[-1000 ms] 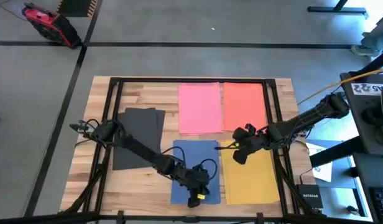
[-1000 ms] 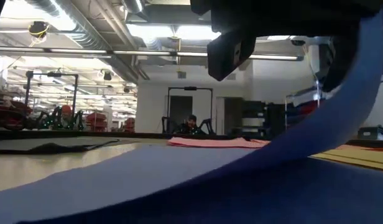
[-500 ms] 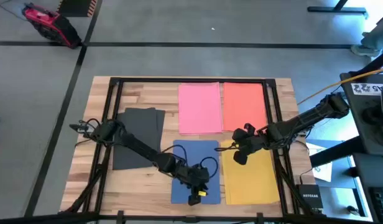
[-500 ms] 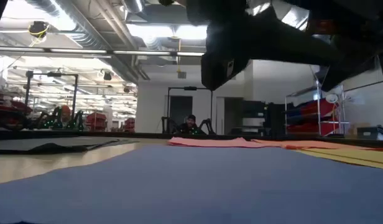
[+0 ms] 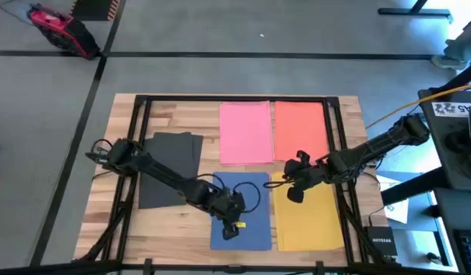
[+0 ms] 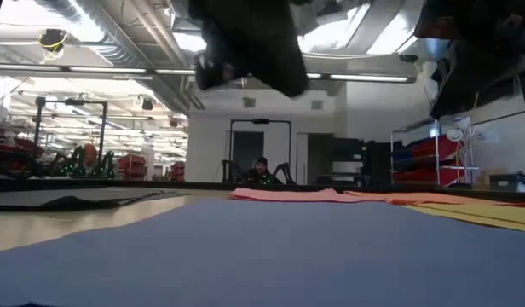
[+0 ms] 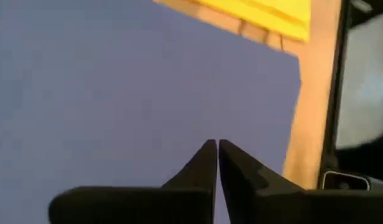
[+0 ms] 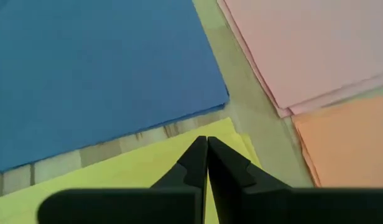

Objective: Organize paper
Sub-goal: Put all of the blue paper at the lower center of the table

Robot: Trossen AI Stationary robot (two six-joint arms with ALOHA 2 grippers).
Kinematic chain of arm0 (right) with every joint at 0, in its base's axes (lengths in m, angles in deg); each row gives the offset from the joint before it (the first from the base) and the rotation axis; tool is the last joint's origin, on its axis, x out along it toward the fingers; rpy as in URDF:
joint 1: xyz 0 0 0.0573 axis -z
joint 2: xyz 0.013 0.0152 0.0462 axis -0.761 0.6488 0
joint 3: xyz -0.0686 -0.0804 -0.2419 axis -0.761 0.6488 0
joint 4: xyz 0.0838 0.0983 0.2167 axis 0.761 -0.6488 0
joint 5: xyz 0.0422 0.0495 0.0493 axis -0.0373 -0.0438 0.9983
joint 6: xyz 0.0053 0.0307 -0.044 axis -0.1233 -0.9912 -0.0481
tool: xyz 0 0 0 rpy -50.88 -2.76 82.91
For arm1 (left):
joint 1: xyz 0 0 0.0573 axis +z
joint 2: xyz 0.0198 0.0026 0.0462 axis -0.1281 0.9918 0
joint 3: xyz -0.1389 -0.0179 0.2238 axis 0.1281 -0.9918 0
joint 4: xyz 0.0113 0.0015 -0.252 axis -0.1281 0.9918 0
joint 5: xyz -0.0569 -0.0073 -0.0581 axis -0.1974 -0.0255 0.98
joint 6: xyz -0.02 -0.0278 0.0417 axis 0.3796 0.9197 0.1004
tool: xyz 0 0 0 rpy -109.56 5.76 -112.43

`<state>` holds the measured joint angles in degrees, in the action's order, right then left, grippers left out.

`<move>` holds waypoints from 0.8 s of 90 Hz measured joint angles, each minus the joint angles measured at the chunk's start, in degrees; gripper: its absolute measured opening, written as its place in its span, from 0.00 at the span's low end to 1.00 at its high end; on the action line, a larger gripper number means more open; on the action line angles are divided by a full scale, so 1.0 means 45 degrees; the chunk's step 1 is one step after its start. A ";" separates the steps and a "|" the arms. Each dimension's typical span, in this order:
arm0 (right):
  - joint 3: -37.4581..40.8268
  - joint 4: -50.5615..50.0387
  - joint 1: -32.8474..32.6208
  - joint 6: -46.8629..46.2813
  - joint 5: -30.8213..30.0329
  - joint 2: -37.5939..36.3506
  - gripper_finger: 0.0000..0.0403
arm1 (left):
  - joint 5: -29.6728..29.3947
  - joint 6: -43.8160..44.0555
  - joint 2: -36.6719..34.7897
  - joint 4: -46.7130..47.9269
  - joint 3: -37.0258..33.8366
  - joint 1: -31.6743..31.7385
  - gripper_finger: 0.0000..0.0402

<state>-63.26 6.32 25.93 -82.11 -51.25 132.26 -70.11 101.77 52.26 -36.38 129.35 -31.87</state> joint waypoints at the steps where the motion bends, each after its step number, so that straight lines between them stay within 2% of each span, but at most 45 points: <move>1: 0.0000 0.0034 0.0000 0.0119 0.0014 -0.0005 0.00 | -0.0130 0.0068 -0.0071 0.0031 -0.0012 -0.0022 0.00; 11: 0.0173 0.0912 0.0000 0.1353 0.0521 -0.0239 0.00 | -0.1264 0.0861 -0.0888 0.0090 -0.0509 -0.0302 0.00; 22: 0.1396 0.3699 0.0000 0.1812 0.1557 -0.0786 0.00 | -0.2673 0.2407 -0.1761 0.0102 -0.1481 -0.0823 0.00; 31: 0.2584 0.5607 0.0000 0.1680 0.1829 -0.1136 0.00 | -0.3451 0.4219 -0.2560 0.0072 -0.2629 -0.1315 0.00; 45: 0.2973 0.5020 0.0000 0.1033 0.1355 -0.1208 0.00 | -0.4047 0.7496 -0.3778 0.0052 -0.4570 -0.2114 0.00; 60: 0.2849 0.4876 0.0005 0.0691 0.0593 -0.1214 0.00 | -0.4993 1.1943 -0.4512 0.0219 -0.6018 -0.2773 0.00; 67: 0.2753 0.4891 0.0005 0.0728 0.0161 -0.1214 0.00 | -0.4985 1.3417 -0.4528 0.1138 -0.6154 -0.2917 0.00; 72: 0.2680 0.4878 0.0097 0.0738 -0.0257 -0.1209 0.00 | -0.4480 1.4149 -0.4506 0.1950 -0.6161 -0.2973 0.00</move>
<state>-51.20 28.28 26.37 -78.78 -52.40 126.82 -90.27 165.44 31.99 -27.61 101.63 -45.25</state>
